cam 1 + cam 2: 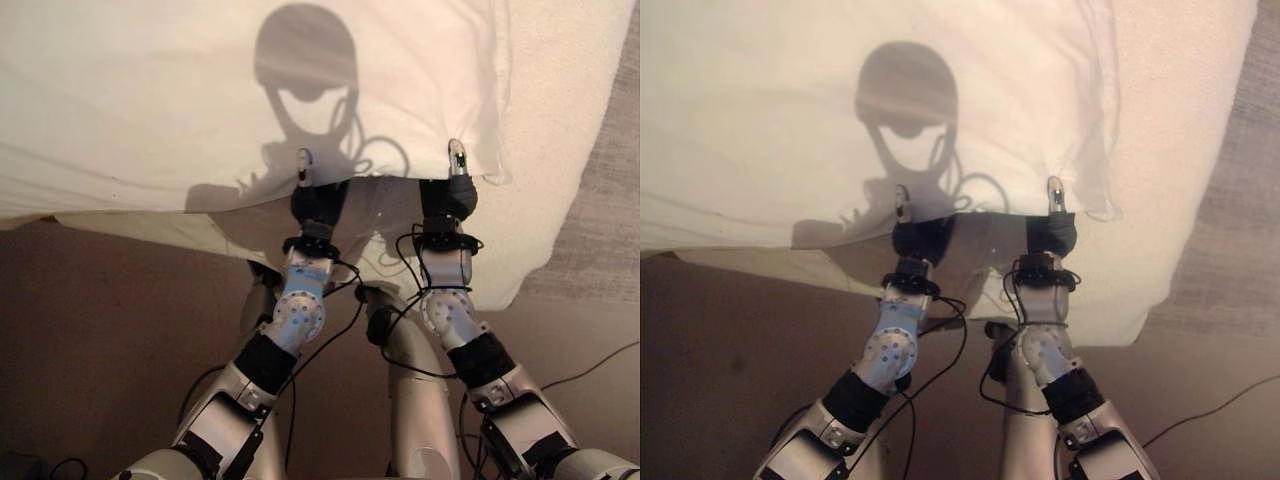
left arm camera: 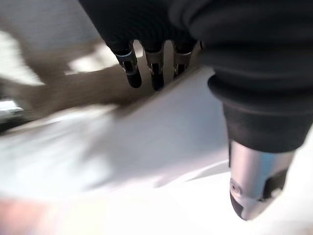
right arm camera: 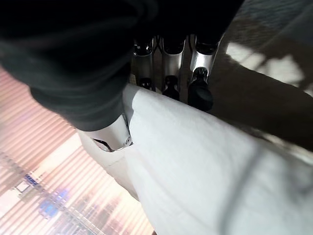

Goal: Make the bed

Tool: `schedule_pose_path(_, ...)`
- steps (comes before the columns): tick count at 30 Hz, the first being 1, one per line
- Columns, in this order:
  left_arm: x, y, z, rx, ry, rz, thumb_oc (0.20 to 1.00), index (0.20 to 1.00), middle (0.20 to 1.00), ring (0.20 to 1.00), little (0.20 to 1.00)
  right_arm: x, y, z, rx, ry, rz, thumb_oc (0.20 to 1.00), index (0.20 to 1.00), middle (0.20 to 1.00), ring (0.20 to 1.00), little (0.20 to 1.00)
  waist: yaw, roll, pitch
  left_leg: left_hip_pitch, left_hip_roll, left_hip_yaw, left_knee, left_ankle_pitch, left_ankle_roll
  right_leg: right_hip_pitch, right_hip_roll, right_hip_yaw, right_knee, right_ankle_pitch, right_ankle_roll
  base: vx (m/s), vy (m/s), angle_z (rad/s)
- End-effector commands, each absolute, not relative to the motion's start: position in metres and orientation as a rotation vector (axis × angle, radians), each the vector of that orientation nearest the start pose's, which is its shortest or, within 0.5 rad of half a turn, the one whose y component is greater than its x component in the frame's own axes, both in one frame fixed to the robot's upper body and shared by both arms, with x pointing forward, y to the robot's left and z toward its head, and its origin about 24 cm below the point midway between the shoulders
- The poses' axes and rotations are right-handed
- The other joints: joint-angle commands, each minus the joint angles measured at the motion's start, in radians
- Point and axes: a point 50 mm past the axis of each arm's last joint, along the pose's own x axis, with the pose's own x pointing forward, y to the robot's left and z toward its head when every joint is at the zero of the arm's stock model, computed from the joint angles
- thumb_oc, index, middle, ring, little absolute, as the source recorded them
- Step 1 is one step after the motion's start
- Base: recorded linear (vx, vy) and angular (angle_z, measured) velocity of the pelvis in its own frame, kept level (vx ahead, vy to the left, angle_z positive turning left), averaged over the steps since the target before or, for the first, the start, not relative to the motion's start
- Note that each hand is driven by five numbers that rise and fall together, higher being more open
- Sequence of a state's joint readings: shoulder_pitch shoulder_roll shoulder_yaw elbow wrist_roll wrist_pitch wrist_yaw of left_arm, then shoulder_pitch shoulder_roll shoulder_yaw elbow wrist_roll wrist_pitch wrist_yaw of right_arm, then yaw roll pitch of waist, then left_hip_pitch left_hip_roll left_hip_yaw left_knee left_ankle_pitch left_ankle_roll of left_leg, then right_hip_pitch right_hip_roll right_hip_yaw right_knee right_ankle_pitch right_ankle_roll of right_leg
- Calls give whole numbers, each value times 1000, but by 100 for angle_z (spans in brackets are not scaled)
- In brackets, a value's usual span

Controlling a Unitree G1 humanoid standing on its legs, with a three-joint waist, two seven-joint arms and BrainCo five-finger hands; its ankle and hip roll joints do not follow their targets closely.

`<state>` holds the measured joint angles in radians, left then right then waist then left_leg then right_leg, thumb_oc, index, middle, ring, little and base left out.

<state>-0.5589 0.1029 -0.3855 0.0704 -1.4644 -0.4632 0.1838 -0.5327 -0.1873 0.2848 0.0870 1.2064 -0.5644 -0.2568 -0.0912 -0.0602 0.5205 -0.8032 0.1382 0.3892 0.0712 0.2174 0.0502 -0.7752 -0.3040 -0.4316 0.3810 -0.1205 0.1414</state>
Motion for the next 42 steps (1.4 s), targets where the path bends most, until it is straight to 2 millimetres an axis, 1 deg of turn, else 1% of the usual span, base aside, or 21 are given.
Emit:
schedule_pose_path(1, 317, 130, 206, -1324, -577, -167, 1000, 1000, 1000, 1000, 1000, 303, -167, 200, 1135, -735, 2, 200, 200, 200, 200, 200, 36, 0, 0, 45, 66, -7, 123, -178, -136, 21, 22, -83, -218, 263, 38, 3, -9, 10)
schedule_pose_path(3, 318, 144, 203, -1307, -601, -106, 1000, 1000, 1000, 1000, 1000, 303, -169, 200, 1122, -738, 2, 200, 200, 200, 200, 200, 41, 3, 0, 42, 63, -9, 122, -176, -137, 21, 20, -87, -219, 263, 39, 5, -3, 13)
schedule_pose_path(8, 317, 181, 209, -1235, -694, 9, 1000, 1000, 1000, 1000, 1000, 303, -174, 199, 1115, -737, -1, 200, 200, 200, 200, 200, 52, 7, 0, 47, 59, -14, 112, -172, -138, 30, 17, -89, -225, 268, 42, 0, 31, 8)
schedule_pose_path(10, 317, 185, 208, -1229, -701, 23, 1000, 1000, 1000, 1000, 1000, 304, -173, 197, 1114, -730, 1, 200, 200, 200, 200, 200, 53, 7, 0, 49, 57, -15, 112, -173, -138, 31, 16, -88, -224, 269, 42, 3, 39, 0)
schedule_pose_path(11, 317, 196, 210, -1177, -719, 67, 1000, 1000, 1000, 1000, 1000, 304, -175, 197, 1104, -727, 3, 200, 200, 200, 200, 200, 54, 9, 0, 54, 56, -15, 110, -173, -138, 33, 14, -86, -220, 267, 42, 10, 43, 0)
schedule_pose_path(14, 317, 213, 218, -1115, -766, 113, 1000, 1000, 1000, 1000, 1000, 306, -178, 195, 1086, -715, -2, 200, 200, 200, 200, 200, 54, 11, 0, 60, 53, -13, 108, -172, -140, 34, 12, -82, -214, 267, 45, 8, 52, 0)
schedule_pose_path(17, 315, 223, 223, -1063, -800, 138, 1000, 1000, 1000, 1000, 1000, 306, -181, 195, 1058, -716, 6, 200, 200, 200, 200, 200, 54, 14, 0, 60, 53, -15, 109, -171, -141, 37, 12, -79, -214, 266, 45, 6, 37, 1)
schedule_pose_path(18, 314, 228, 227, -1029, -817, 146, 1000, 1000, 1000, 1000, 1000, 306, -182, 195, 1046, -712, 9, 200, 200, 200, 200, 200, 55, 16, 0, 62, 53, -15, 107, -170, -142, 41, 12, -80, -215, 266, 45, 0, 0, 0)
schedule_pose_path(19, 313, 231, 228, -1010, -824, 157, 438, 438, 438, 438, 438, 306, -183, 195, 1041, -715, 13, 200, 200, 200, 200, 200, 54, 16, 0, 63, 53, -15, 106, -169, -142, 42, 12, -79, -216, 266, 45, 2, 34, 2)
schedule_pose_path(20, 314, 236, 231, -984, -834, 175, 200, 200, 200, 200, 200, 306, -184, 194, 1030, -712, 13, 200, 200, 200, 200, 200, 54, 18, 0, 64, 53, -15, 106, -168, -143, 43, 13, -77, -215, 265, 44, 0, 0, 0)
schedule_pose_path(22, 313, 241, 240, -940, -862, 175, 200, 200, 200, 200, 200, 307, -184, 193, 1020, -707, 20, 200, 200, 200, 200, 200, 51, 19, 0, 65, 55, -13, 106, -166, -146, 43, 13, -75, -214, 264, 43, 5, 35, 0)
schedule_pose_path(24, 310, 248, 243, -911, -885, 190, 200, 200, 200, 200, 200, 306, -187, 191, 1016, -704, 20, 200, 200, 200, 200, 200, 51, 19, 0, 68, 58, -12, 109, -167, -146, 42, 12, -74, -209, 263, 42, 7, 39, 1)
schedule_pose_path(27, 307, 251, 239, -894, -890, 208, 200, 200, 200, 200, 200, 305, -187, 188, 1008, -696, 27, 200, 200, 200, 200, 200, 50, 22, 0, 75, 59, -9, 110, -170, -146, 44, 10, -71, -206, 262, 42, 0, 0, 0)
schedule_pose_path(33, 304, 253, 235, -893, -888, 226, 200, 200, 200, 200, 200, 304, -186, 189, 1004, -696, 41, 200, 200, 200, 200, 200, 48, 26, 0, 70, 63, -3, 120, -174, -144, 38, 8, -65, -200, 258, 36, 0, 0, 0)
schedule_pose_path(38, 304, 257, 230, -887, -881, 255, 200, 200, 200, 200, 200, 303, -191, 190, 996, -710, 32, 200, 200, 200, 200, 200, 43, 25, 0, 68, 67, 5, 125, -176, -143, 31, 5, -61, -197, 259, 36, 1, 3, -1)
schedule_pose_path(42, 302, 265, 229, -877, -885, 287, 200, 200, 200, 200, 200, 301, -197, 190, 993, -725, 10, 200, 200, 200, 200, 200, 42, 27, 0, 67, 67, 5, 127, -177, -142, 27, 3, -61, -191, 257, 35, 0, 0, 0)
